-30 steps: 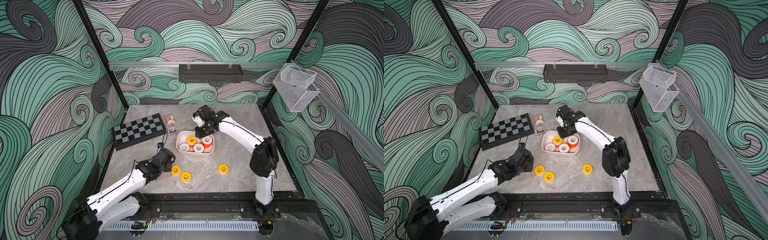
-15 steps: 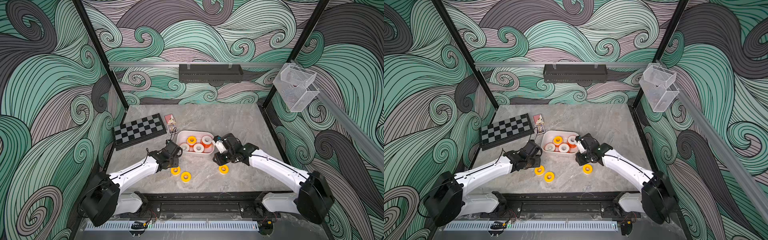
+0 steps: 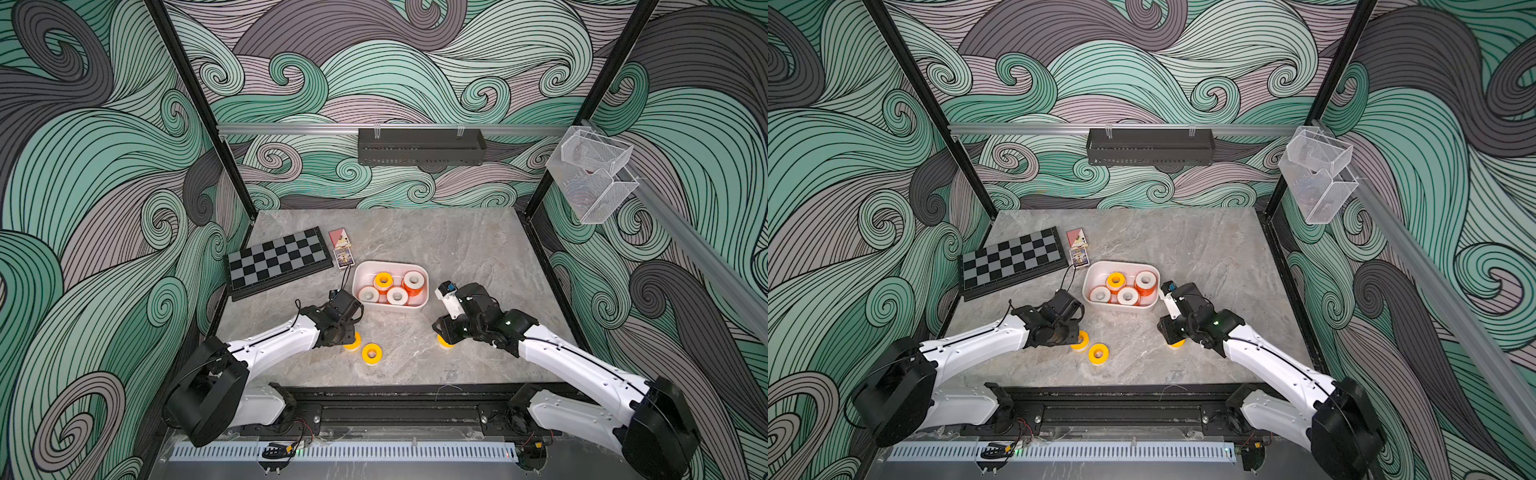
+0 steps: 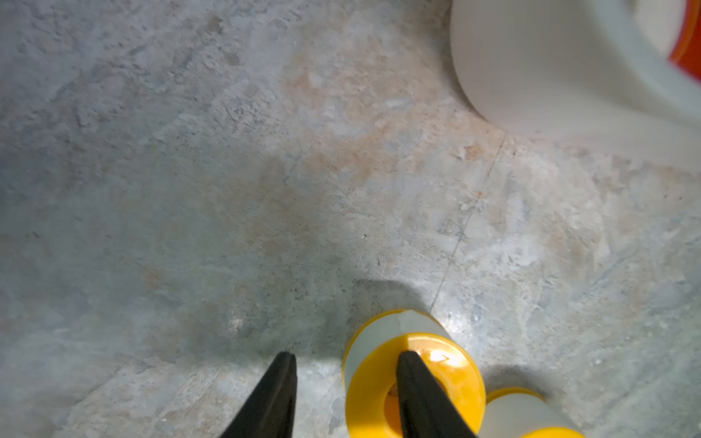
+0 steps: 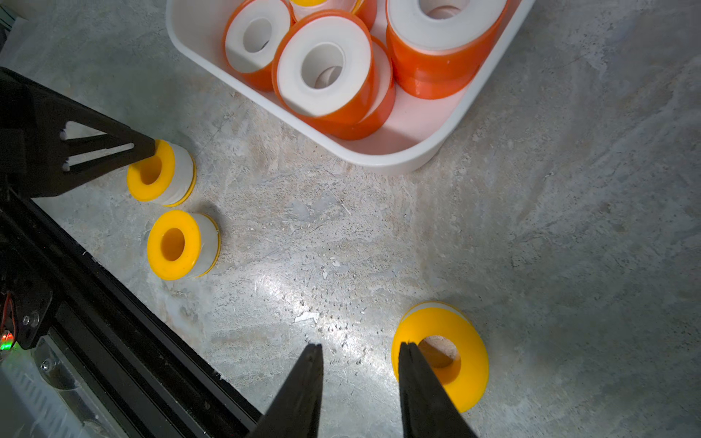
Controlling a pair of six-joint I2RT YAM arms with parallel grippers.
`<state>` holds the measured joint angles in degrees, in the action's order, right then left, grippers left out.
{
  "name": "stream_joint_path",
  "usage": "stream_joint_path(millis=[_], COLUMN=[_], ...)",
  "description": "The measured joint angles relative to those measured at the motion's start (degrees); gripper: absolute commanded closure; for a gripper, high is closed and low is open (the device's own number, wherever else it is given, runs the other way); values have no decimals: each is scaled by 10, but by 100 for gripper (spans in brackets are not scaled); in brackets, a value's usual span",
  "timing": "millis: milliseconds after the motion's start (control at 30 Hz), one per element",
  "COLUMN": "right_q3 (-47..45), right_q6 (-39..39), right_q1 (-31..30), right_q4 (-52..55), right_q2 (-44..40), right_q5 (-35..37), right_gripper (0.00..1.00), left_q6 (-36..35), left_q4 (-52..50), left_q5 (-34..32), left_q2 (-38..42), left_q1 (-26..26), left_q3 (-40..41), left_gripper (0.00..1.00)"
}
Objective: Put the sealing tape into the storage box
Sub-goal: Pick up the sealing tape at the center of the board.
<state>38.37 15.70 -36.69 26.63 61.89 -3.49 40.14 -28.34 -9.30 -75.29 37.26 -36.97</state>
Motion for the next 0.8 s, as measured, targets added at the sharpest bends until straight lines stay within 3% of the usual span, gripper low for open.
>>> stream_joint_path(millis=[367, 800], right_q3=[-3, -3], right_q6=[1, 2], right_q1=[0, 0], right_q4=[-14, -16], right_q2=[-7, -7], right_q5=[0, 0], right_gripper=[62, 62], left_q6=[5, 9], left_q4=[20, -25], left_q5=[14, 34], left_q2=[-5, 46], left_q1=[0, 0], left_q3=[1, 17], left_gripper=[57, 55])
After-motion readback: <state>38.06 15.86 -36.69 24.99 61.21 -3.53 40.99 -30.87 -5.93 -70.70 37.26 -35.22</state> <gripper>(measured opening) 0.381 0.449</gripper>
